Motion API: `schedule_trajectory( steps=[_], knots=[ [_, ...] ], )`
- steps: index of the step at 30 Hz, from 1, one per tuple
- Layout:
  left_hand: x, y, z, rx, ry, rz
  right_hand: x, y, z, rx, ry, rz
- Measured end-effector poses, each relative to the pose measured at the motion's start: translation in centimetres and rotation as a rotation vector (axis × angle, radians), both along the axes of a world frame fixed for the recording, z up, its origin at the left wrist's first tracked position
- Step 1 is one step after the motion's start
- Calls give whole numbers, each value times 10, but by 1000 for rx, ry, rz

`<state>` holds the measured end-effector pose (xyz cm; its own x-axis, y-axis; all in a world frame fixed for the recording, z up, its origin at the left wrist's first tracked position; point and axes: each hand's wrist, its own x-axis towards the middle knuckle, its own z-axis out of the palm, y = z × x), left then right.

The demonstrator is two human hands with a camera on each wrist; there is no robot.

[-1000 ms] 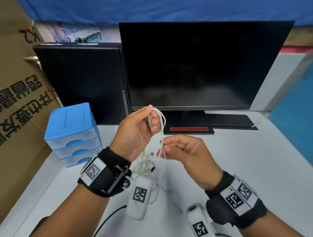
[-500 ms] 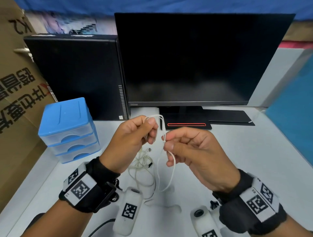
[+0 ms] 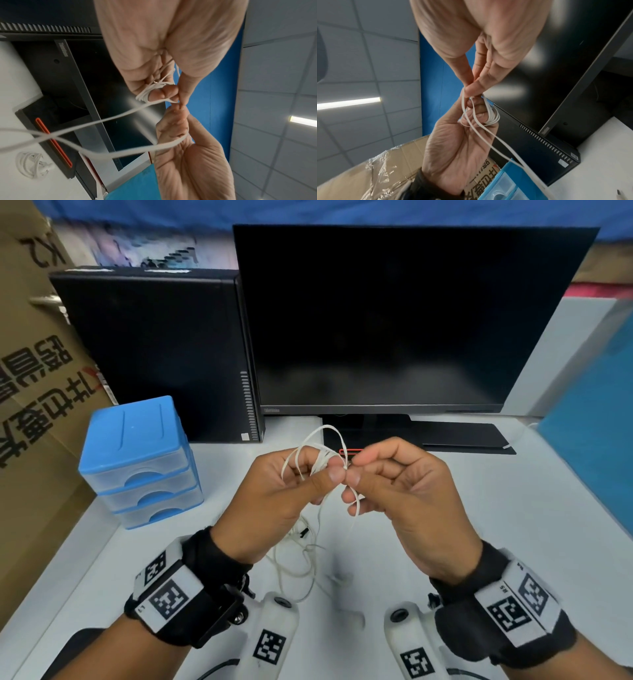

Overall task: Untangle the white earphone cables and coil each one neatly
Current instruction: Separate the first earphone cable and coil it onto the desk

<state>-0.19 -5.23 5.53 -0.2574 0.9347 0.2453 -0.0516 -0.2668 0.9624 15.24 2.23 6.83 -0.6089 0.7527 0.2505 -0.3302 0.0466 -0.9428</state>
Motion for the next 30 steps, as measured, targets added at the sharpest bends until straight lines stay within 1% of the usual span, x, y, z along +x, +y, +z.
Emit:
schedule_trajectory(
  steps=[3,5,6,8,11,13,16,19,21,24,30],
  knots=[
    [0,-2,2,7,70,16,0,-1,0,75,-25,-48],
    [0,-2,4,10,125,32,-1,-3,-2,161,-59,-95],
    [-1,-3,5,10,157,43,-1,-4,-3,242,-89,-133],
    [-2,-3,6,4,229,69,1,-2,-6,467,-171,-220],
    [-5,-3,5,-19,302,86,5,5,-10,783,-260,-272],
    [-5,-3,4,-36,342,79,6,8,-12,911,-306,-291],
    [-6,-4,4,-58,385,77,6,8,-11,1052,-359,-324],
    [-9,-5,5,-101,424,59,8,7,-8,1196,-439,-304],
    [-10,-6,5,-141,448,37,11,7,-6,1214,-498,-256],
    [-9,-6,4,-190,458,19,12,8,-4,1159,-578,-193],
    [-6,-7,4,-224,539,-13,14,7,-3,1120,-644,-116]
  ],
)
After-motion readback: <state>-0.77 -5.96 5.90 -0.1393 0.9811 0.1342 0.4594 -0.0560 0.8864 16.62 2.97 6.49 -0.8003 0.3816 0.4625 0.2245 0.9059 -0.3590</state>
